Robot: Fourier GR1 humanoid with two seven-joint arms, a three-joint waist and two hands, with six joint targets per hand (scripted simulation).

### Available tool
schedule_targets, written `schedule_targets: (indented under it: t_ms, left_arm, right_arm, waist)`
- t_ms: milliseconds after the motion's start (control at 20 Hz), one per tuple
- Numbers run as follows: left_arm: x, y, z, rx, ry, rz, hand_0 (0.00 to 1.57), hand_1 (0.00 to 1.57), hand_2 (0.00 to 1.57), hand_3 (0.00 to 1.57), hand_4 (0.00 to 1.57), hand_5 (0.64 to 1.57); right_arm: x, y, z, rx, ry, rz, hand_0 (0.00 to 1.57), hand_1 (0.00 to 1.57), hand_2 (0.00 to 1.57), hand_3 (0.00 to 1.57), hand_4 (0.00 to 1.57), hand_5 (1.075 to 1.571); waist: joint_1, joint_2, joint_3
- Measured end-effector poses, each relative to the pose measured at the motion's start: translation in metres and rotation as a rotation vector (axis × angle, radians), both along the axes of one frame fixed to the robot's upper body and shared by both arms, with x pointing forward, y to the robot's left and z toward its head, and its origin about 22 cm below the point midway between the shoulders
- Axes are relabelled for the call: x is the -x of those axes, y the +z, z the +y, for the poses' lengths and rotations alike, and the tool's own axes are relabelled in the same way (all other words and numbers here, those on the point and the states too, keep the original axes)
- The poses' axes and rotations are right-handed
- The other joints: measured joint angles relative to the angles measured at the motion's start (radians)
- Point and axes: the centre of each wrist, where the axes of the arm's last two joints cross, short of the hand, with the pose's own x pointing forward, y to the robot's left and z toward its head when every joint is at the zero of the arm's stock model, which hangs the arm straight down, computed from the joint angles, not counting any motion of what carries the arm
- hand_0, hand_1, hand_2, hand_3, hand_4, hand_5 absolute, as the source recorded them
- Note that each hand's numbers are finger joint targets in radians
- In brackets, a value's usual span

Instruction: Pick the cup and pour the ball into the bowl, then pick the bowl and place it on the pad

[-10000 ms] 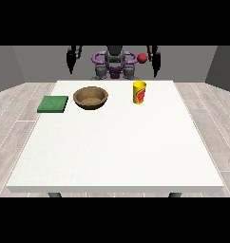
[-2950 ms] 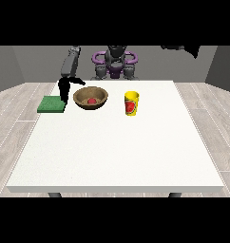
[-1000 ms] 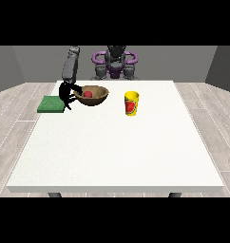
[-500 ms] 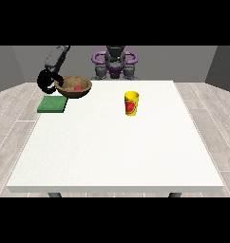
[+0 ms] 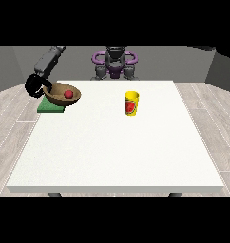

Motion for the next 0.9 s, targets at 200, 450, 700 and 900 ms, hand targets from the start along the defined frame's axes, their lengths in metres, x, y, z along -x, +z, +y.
schedule_targets:
  t_ms: [200, 450, 700, 900]
  left_arm:
    - [0.003, 0.018, -0.004, -0.013, 0.006, -0.070, 0.00, 0.00, 0.00, 0.00, 0.67, 1.559]
    - [0.016, 0.042, -0.008, -0.023, 0.010, -0.140, 0.00, 0.00, 0.00, 0.00, 0.70, 1.560]
    - [0.031, 0.046, -0.004, -0.017, 0.020, -0.172, 0.00, 0.00, 0.00, 0.00, 0.69, 1.556]
    - [0.034, 0.044, -0.002, -0.004, 0.021, -0.157, 0.00, 0.00, 0.00, 0.00, 0.69, 1.557]
  right_arm:
    - [0.009, 0.004, -0.027, 0.017, -0.025, -0.069, 1.57, 1.57, 1.57, 0.00, 0.97, 1.570]
    - [0.022, 0.000, -0.053, 0.043, -0.059, -0.131, 1.57, 1.57, 1.57, 0.00, 0.99, 1.571]
    - [0.037, 0.008, -0.079, 0.071, -0.077, -0.159, 1.57, 1.57, 1.57, 0.00, 0.99, 1.570]
    - [0.036, 0.014, -0.083, 0.080, -0.067, -0.141, 1.57, 1.57, 1.57, 0.35, 0.98, 1.570]
  waist:
    - [0.001, 0.077, 0.0015]
    - [0.005, 0.144, 0.0029]
    - [0.002, 0.173, 0.0026]
    - [-0.001, 0.162, 0.0016]
